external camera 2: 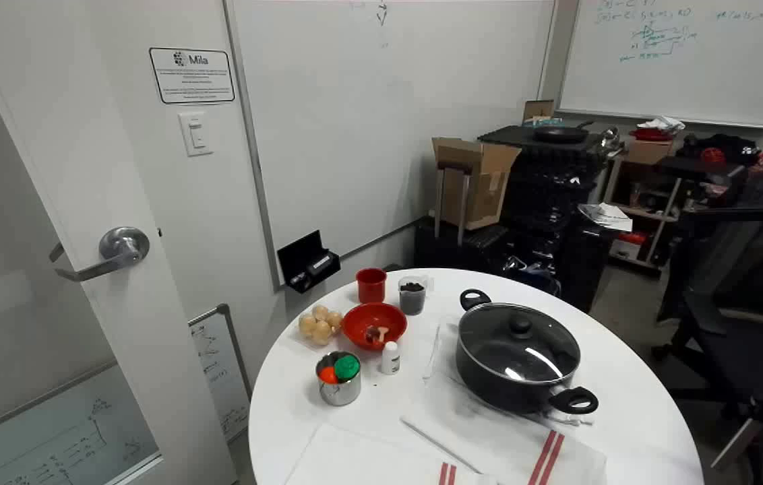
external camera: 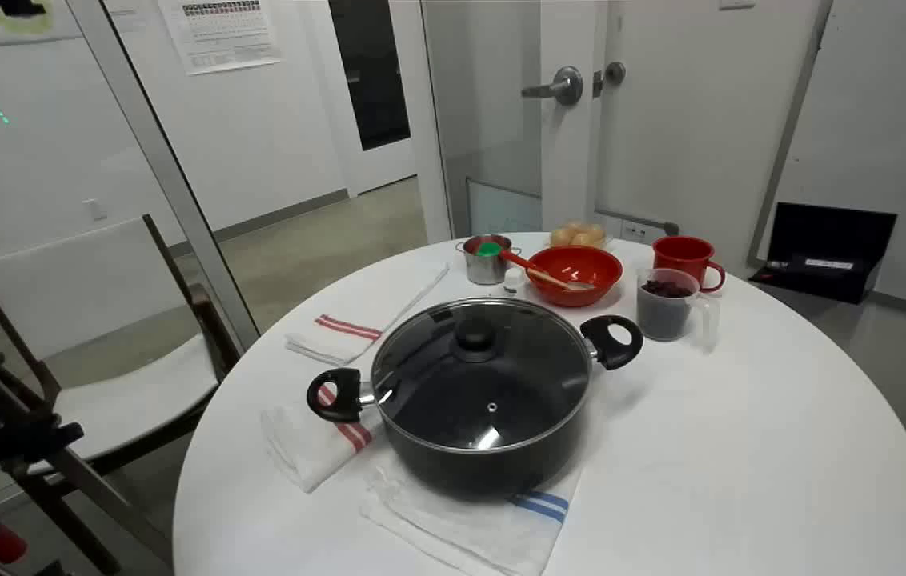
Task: Remove the lid from the pot and place it on the table
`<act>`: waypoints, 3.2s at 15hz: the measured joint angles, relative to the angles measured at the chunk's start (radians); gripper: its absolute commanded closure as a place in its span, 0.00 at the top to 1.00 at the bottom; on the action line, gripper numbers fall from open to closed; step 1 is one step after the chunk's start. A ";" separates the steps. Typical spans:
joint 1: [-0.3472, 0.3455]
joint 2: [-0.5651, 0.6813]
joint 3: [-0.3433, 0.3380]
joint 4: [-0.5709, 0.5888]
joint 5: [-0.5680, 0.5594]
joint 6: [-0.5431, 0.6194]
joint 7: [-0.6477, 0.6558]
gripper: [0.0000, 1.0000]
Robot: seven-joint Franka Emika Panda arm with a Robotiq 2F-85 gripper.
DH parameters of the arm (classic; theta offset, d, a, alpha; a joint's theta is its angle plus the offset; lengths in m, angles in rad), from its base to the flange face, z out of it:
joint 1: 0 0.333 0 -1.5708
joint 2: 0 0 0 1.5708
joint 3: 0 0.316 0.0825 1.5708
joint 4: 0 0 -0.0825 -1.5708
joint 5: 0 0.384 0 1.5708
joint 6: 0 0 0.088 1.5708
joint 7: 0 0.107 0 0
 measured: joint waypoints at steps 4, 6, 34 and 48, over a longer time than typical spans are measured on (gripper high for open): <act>0.000 0.000 0.000 0.000 0.000 0.000 0.000 1.00; 0.000 0.000 0.000 0.000 0.000 0.000 0.000 1.00; -0.076 0.812 0.068 0.150 -0.151 0.569 0.288 1.00; -0.080 1.310 0.048 0.443 -0.025 0.664 0.284 1.00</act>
